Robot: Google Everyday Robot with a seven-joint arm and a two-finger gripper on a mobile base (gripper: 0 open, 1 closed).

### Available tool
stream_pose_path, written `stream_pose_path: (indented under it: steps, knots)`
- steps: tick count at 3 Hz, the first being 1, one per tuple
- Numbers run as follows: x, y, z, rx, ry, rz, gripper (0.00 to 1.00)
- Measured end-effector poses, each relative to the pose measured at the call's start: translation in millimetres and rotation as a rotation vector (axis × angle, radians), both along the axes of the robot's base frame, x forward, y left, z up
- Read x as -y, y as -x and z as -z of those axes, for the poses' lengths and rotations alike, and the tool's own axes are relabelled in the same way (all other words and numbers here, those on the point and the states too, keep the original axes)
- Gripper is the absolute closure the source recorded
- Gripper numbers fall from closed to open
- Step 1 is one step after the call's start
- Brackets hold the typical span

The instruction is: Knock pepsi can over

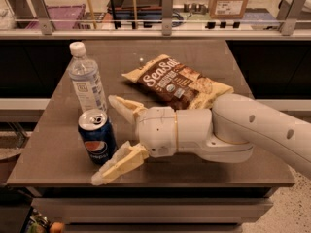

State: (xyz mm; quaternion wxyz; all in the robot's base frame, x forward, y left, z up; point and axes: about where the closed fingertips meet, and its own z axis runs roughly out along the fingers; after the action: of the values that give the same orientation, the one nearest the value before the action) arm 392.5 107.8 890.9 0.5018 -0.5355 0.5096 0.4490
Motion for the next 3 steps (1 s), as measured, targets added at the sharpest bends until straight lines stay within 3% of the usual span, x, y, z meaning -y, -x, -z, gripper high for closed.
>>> stream_pose_path:
  steps: [1,2,3]
  knots:
    - [-10.1,-0.9,1.5,0.003,-0.014,-0.015,0.0]
    - [-15.3,-1.5,5.1,0.011,-0.031,-0.023,0.17]
    - [-16.2,-3.0,8.3,0.022,-0.043,-0.027,0.41]
